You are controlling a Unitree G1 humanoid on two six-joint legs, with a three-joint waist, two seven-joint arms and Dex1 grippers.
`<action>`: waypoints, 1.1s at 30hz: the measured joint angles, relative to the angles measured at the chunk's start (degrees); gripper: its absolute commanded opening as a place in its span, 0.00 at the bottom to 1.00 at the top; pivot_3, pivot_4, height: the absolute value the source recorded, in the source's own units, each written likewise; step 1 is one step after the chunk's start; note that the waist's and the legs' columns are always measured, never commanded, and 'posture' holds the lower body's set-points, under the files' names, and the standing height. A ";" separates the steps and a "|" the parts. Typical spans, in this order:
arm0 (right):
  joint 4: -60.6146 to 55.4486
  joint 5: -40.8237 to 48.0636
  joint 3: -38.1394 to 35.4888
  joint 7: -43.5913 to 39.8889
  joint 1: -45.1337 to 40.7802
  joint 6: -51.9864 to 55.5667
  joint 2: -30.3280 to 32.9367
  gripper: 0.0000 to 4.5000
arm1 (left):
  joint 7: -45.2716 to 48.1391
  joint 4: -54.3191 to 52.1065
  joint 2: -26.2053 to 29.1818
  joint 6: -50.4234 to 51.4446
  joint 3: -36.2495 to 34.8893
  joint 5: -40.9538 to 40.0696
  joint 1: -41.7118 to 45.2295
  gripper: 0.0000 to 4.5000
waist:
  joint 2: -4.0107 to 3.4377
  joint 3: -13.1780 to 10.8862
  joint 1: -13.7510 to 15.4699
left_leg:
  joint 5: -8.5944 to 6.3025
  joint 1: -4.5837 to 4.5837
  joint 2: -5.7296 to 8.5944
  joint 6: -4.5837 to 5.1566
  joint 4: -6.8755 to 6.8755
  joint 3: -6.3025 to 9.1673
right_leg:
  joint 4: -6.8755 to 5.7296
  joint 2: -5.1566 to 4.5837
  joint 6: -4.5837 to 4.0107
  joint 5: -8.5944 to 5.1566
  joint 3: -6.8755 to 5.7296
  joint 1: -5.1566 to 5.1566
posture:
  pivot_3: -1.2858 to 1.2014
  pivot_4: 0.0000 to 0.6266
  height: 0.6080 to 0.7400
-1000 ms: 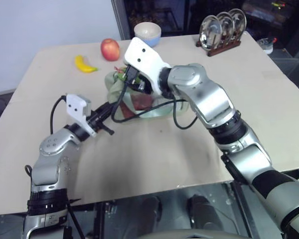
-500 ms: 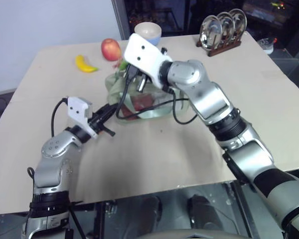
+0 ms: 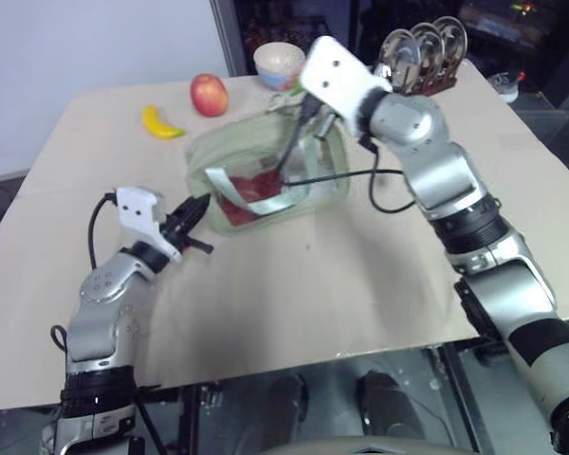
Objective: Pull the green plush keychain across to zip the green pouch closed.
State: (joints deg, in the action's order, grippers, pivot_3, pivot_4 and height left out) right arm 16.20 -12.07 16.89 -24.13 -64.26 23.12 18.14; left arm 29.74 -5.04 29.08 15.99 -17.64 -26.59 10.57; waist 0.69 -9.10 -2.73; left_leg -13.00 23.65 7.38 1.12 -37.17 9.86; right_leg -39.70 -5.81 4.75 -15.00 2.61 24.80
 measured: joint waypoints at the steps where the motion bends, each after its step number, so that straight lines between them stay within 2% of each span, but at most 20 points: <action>1: 0.87 -0.15 -0.35 0.66 0.50 -0.08 0.38 0.03 | -0.09 0.01 0.00 0.03 -0.03 -0.07 -0.01 0.00 | 0.00 0.00 -0.08 | 0.00 -0.01 -0.01 0.00 0.01 -0.02 | -0.01 0.00 0.00 0.00 0.02 0.00 | 0.52 0.24 1.00; 11: 17.84 1.03 -4.31 6.77 8.51 -6.37 -1.23 0.03 | -0.47 -0.07 0.00 0.84 -0.02 -0.62 0.37 0.00 | -0.01 0.01 -1.14 | 0.01 -0.13 -0.02 -0.02 0.04 -0.07 | -0.03 0.01 0.00 0.00 0.07 -0.08 | 0.52 0.24 1.00; 13: 18.85 0.07 -2.74 6.67 11.80 -9.31 -1.67 0.03 | -0.84 -0.21 0.00 1.14 -0.11 -0.65 0.33 0.00 | -0.01 0.01 -1.28 | 0.01 -0.15 -0.02 -0.01 0.04 -0.10 | -0.04 0.02 0.00 0.00 0.11 -0.08 | 0.52 0.24 1.00; 17: 21.17 -6.73 5.10 7.44 15.90 -17.57 -1.42 0.03 | -1.37 -0.57 0.00 1.87 -0.20 -0.72 0.11 0.00 | -0.02 0.02 -1.43 | 0.01 -0.46 -0.03 -0.01 0.12 -0.20 | -0.07 0.11 0.00 0.00 0.23 -0.32 | 0.52 0.24 1.00; 23: 28.38 -16.41 11.71 12.08 14.35 -26.06 1.16 0.03 | -1.59 -0.69 0.00 2.72 -0.22 -0.84 -0.55 0.00 | 0.03 0.04 -1.28 | -0.11 -1.79 -0.16 0.18 0.69 -0.28 | 0.37 0.26 0.01 -0.02 0.31 -1.46 | 0.52 0.24 1.00; 26: 31.11 -19.72 14.37 13.30 13.10 -30.44 1.37 0.03 | -2.03 -0.69 0.01 2.96 -0.41 -0.95 -0.58 0.00 | 0.03 0.10 -1.28 | -0.06 -1.90 -0.43 0.07 0.81 -0.28 | 0.73 0.54 -0.11 0.06 0.28 -1.59 | 0.52 0.24 1.00; 30: 33.40 -21.87 15.69 13.70 11.92 -33.89 1.60 0.03 | -1.84 -0.74 0.01 3.14 -0.44 -1.55 -0.59 0.00 | 0.30 0.34 -1.18 | -0.05 -1.91 -0.56 -0.11 0.82 -0.25 | 0.85 0.70 -0.17 0.09 0.26 -1.65 | 0.52 0.24 1.00; 33: 33.80 -20.70 13.88 13.07 12.00 -35.08 1.79 0.03 | -0.50 -1.65 0.01 3.14 -0.43 -2.33 -1.11 0.00 | 0.33 0.35 -0.99 | -0.05 -1.88 -0.55 -0.11 0.82 -0.25 | 0.90 0.69 -0.17 0.10 0.26 -1.66 | 0.52 0.24 1.00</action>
State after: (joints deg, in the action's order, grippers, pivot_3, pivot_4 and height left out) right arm 50.00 -32.77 30.76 -11.07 -52.26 -11.95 19.93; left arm 29.24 -6.69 29.09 19.13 -18.06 -28.92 9.46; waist 1.01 -8.75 -3.72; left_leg -13.05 21.78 6.82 1.02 -36.35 9.61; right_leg -38.80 -5.12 4.58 -14.90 2.87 23.14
